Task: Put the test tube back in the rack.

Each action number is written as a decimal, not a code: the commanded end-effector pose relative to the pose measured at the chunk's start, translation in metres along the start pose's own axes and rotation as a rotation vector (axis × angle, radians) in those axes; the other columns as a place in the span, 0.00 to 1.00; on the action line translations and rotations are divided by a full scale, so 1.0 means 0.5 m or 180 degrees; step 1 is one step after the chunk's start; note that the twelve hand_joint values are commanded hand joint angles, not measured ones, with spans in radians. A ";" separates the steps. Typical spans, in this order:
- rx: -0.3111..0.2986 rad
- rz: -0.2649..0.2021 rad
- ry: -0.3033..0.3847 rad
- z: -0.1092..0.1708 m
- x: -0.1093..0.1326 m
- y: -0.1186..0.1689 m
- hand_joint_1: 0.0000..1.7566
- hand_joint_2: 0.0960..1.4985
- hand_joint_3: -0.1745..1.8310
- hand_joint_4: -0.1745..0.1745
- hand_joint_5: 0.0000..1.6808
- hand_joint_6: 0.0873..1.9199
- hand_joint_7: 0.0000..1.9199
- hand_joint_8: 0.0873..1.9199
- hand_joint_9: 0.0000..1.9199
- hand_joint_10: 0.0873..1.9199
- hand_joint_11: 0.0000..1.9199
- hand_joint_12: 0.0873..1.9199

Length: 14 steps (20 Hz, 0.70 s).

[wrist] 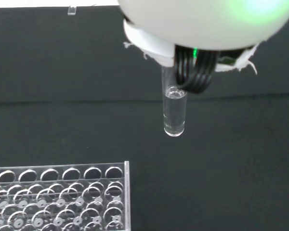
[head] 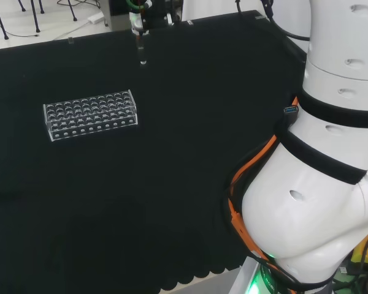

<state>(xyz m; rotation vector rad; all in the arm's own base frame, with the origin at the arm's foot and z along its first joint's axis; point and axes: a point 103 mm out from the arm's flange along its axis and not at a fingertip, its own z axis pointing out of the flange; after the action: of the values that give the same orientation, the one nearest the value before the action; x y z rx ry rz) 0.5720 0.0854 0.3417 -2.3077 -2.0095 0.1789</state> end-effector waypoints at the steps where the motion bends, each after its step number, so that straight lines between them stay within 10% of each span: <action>1: 0.0013 -0.0075 0.0052 0.005 0.026 0.004 0.82 0.26 0.54 0.00 0.81 0.27 0.78 0.29 0.70 0.24 0.51 0.60; 14: 0.0176 -0.0236 0.0211 0.041 0.088 -0.018 0.82 0.26 0.54 0.00 0.81 0.27 0.78 0.29 0.70 0.24 0.51 0.60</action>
<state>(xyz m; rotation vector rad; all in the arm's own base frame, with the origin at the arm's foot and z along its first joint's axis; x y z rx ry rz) 0.5698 0.1228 0.3275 -2.1977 -2.0267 0.1460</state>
